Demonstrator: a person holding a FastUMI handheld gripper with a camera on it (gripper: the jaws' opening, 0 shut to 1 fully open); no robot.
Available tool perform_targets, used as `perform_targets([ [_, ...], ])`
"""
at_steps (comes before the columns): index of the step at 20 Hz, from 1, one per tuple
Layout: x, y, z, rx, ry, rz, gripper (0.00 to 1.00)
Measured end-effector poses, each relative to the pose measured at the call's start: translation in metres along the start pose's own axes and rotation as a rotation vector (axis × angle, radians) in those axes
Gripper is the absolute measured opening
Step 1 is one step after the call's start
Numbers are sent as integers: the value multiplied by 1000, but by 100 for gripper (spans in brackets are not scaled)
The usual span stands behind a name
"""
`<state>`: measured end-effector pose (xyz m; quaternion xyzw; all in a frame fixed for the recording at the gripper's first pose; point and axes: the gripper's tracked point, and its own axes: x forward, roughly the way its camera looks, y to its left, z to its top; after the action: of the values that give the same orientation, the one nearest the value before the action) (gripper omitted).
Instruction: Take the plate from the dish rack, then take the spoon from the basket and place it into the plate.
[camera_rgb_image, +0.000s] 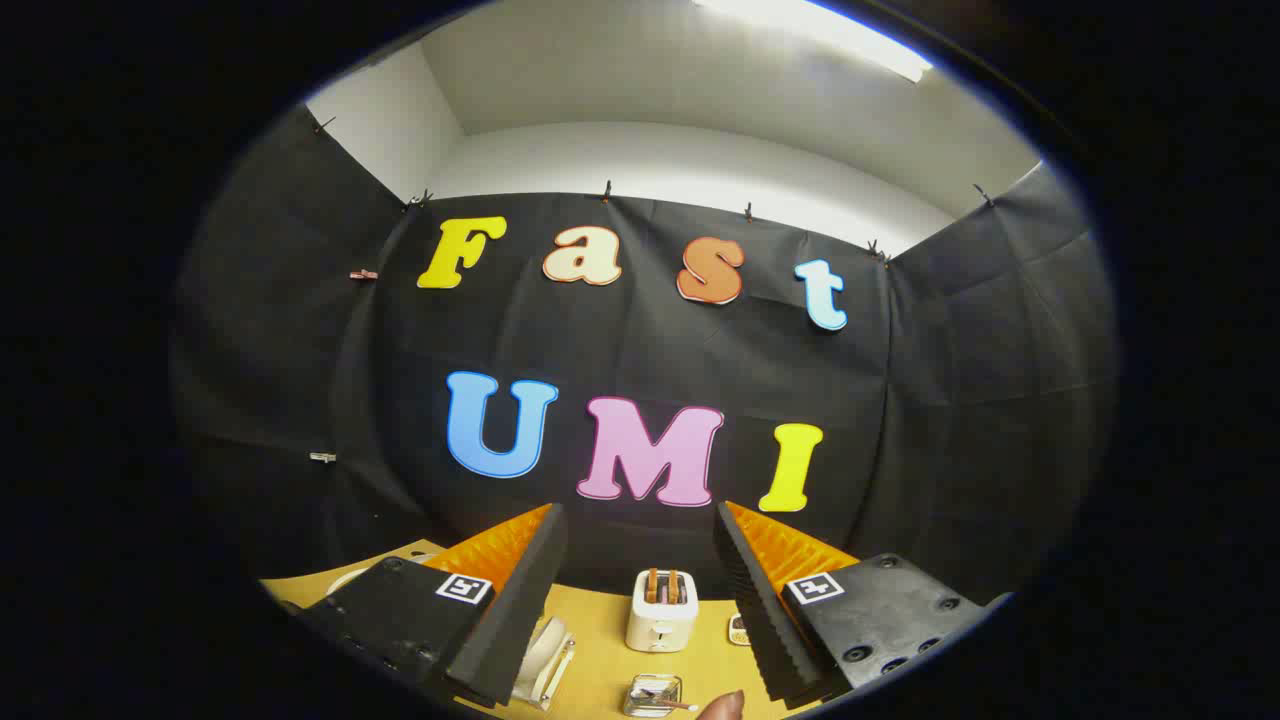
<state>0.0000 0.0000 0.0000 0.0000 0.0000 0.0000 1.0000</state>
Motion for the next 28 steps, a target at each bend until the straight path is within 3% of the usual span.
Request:
perform_targets([
  [4, 1, -12, 9, -51, -42, -57, 91],
  [9, 2, 14, -2, -22, -8, 32, 91],
  [16, 4, 28, -7, -48, 18, 66, 91],
  [19, 10, 41, -24, -75, 79, 103, 96],
  [23, 29, 74, -81, -43, 275, 198, 97],
  [28, 68, 97, -156, -68, 459, 225, 98],
])
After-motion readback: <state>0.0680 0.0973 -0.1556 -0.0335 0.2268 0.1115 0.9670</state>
